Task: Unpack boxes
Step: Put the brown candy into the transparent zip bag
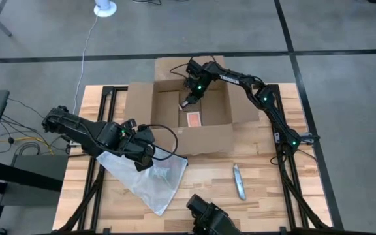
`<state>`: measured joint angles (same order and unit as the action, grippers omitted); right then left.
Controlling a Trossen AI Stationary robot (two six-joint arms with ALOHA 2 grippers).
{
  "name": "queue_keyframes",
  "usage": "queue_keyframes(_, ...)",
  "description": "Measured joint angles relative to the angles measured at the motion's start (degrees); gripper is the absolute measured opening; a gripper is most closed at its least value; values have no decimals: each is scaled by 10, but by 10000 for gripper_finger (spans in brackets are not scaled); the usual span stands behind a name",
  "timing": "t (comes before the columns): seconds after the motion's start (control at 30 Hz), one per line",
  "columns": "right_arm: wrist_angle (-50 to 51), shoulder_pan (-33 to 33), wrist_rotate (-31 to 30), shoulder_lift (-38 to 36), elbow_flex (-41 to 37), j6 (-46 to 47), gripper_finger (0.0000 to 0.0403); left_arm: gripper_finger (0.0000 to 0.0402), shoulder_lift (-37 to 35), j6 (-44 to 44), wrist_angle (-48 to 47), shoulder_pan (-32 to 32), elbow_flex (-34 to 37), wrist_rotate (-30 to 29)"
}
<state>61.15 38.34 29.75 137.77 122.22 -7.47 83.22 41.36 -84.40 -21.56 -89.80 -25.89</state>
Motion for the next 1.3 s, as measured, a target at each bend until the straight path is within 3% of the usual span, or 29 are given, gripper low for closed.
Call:
queue_keyframes(0.17, 81, -7, 6, -53, 20, -79, 0, 0, 0, -3, 0, 0, 0, 0)
queue_keyframes(0.3, 92, -66, 48, -85, 21, -97, 0, 0, 0, -6, 0, 0, 0, 0)
queue_keyframes(0.6, -69, -225, 48, -81, 19, -56, 0, 0, 0, -1, -1, 0, 0, 1)
queue_keyframes(0.83, -156, -314, 44, -76, 11, -45, 0, 0, 0, -2, 0, 0, 0, 1)
queue_keyframes(0.93, -207, -345, 33, -62, 8, 8, 2, 0, 0, -1, 4, 0, 0, 1)
queue_keyframes(1.1, -206, -365, 32, -44, 8, 11, 50, 0, 0, 3, 4, 0, 0, 3)
queue_keyframes(1.3, -68, -300, 27, -48, 50, -63, 131, 0, 0, 8, 6, 0, 0, 3)
